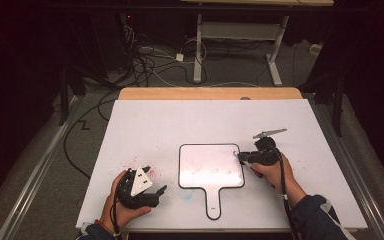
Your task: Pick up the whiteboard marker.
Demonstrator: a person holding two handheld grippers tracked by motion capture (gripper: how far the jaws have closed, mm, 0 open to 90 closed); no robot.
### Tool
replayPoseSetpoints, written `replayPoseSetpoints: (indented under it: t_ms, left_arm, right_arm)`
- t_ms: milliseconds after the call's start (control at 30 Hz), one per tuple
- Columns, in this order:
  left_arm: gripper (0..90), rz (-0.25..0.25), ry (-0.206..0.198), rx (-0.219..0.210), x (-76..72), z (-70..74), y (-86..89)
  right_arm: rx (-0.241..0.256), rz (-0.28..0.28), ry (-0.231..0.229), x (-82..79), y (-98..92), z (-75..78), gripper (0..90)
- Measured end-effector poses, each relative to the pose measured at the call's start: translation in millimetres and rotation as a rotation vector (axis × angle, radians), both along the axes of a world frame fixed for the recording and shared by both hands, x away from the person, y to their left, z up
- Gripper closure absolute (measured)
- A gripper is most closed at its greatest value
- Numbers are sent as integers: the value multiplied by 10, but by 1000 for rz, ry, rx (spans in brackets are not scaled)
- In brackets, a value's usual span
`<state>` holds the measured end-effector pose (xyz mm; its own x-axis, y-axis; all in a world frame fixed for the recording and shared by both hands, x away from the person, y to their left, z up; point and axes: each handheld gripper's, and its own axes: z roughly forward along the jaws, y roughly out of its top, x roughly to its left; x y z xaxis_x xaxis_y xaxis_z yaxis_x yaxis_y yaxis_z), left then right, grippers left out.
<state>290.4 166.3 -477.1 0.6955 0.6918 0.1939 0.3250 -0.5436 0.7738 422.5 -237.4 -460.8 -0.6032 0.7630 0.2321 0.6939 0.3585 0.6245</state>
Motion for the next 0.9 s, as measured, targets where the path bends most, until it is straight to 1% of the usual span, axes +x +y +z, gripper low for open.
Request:
replayPoseSetpoints:
  t_ms: [67, 100, 133, 200, 267, 300, 333, 367, 433, 500, 533, 567, 600, 633, 667, 733, 767, 800, 833, 867, 900]
  left_arm:
    - [195, 0, 8, -8, 7, 3, -4]
    - [197, 2, 22, -24, 8, 7, -8]
    - [198, -1, 29, -43, 17, 17, -12]
    - [200, -13, 41, -78, 43, 46, -42]
    - [212, -29, 45, -116, 81, 95, -105]
    - [226, -42, 50, -142, 106, 126, -143]
    - [232, -52, 59, -165, 134, 158, -189]
    - [232, -60, 68, -190, 164, 186, -241]
    - [241, -95, 93, -231, 220, 234, -368]
    - [246, -139, 103, -254, 266, 278, -525]
    - [259, -157, 108, -267, 293, 297, -609]
    - [259, -172, 116, -279, 322, 314, -697]
    - [261, -189, 125, -293, 348, 329, -786]
    - [265, -205, 129, -307, 370, 342, -873]
    - [265, -216, 129, -317, 389, 352, -955]
    - [273, -233, 137, -335, 427, 357, -1098]
    - [277, -239, 143, -348, 450, 352, -1155]
    - [303, -242, 153, -357, 474, 342, -1202]
    - [342, -236, 160, -361, 496, 330, -1245]
    - [342, -234, 167, -368, 516, 318, -1281]
    - [346, -237, 178, -382, 535, 306, -1313]
  right_arm:
    - [-3, 2, -17, -12, 9, 19, 815]
    - [-3, 7, -30, -26, 21, 36, 815]
    - [-2, 12, -46, -43, 30, 63, 815]
    - [15, 19, -72, -83, 55, 127, 815]
    - [22, 33, -102, -134, 84, 205, 815]
    - [44, 47, -134, -194, 119, 284, 815]
    - [56, 56, -149, -227, 143, 320, 815]
    - [56, 56, -149, -227, 143, 320, 815]
    - [86, 76, -177, -288, 193, 374, 815]
    - [112, 93, -199, -358, 272, 399, 815]
    - [126, 117, -223, -427, 367, 408, 815]
    - [126, 117, -223, -427, 367, 408, 815]
    - [133, 126, -231, -461, 413, 412, 815]
    - [157, 142, -249, -522, 488, 417, 815]
    - [157, 142, -249, -522, 488, 417, 815]
    - [170, 147, -265, -579, 545, 421, 815]
    - [184, 148, -269, -603, 561, 422, 815]
    - [192, 144, -278, -623, 571, 424, 815]
    - [214, 128, -291, -653, 575, 432, 815]
    - [214, 128, -291, -653, 575, 432, 815]
    - [222, 119, -305, -665, 570, 436, 815]
